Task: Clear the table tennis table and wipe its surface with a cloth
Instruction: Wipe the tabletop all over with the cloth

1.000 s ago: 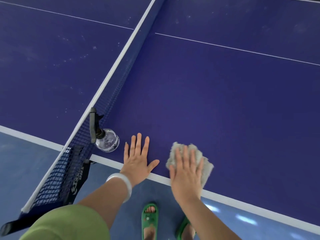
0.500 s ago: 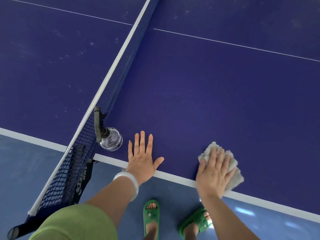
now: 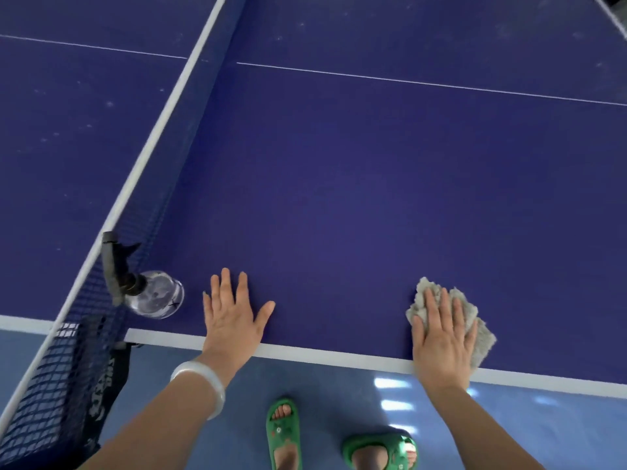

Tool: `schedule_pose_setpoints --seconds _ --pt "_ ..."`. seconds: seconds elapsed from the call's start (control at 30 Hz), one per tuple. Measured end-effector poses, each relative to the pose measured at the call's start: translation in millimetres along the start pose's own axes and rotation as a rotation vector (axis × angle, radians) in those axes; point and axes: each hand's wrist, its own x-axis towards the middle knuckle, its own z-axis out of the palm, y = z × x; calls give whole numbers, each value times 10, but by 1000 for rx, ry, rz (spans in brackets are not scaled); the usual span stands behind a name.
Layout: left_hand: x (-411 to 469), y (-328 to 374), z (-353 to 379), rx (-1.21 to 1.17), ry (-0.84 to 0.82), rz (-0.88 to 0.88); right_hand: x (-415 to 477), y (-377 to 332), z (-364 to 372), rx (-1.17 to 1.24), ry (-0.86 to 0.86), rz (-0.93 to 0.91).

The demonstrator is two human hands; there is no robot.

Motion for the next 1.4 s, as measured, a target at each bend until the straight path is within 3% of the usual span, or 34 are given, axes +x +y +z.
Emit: schedule_pose_setpoints --seconds 0.07,0.13,0.2,0.3,0.37,0.43,0.53,0.63,0.7,0.83,0.9,0.93,1.07,1.13,1.2,1.33,1.4 --pt "-28 341 9 -58 50 42 60 199 -77 79 41 190" --pt "-73 816 91 -26 53 190 40 243 -95 104 71 251" --pt "-120 1339 213 3 21 333 -31 266 -98 67 66 156" --pt "-160 2077 376 49 -23 452 -78 580 -152 4 15 -149" --pt "-175 2488 473 82 -55 492 -1 982 -236 -25 4 -210" --pt "-197 2795 571 122 -134 494 147 1445 -343 -33 30 -81" --pt "-214 3022 722 200 -221 420 374 1961 -513 23 21 274" --pt "-215 3047 800 252 -210 385 430 1983 -547 120 86 445" --pt "-208 3055 802 248 -222 380 356 1797 -469 100 115 308" --pt "-216 3072 785 257 -246 371 106 1827 -391 -31 23 -342" --pt "-230 3075 787 270 -226 370 162 2221 -479 -90 26 -429" --pt "-238 3074 790 282 -216 368 214 2430 -526 -98 56 -350" --pt "-261 3150 775 257 -156 345 459 2935 -695 80 163 334" --pt "-263 3281 753 214 -71 362 521 2787 -688 119 190 416" --pt "-219 3499 751 149 -47 395 565 2502 -648 84 180 243" --pt "-63 3945 809 74 -128 324 773 2123 -621 -63 57 -349" --pt "-28 4007 863 107 -129 287 965 2215 -669 -97 -1 -500"
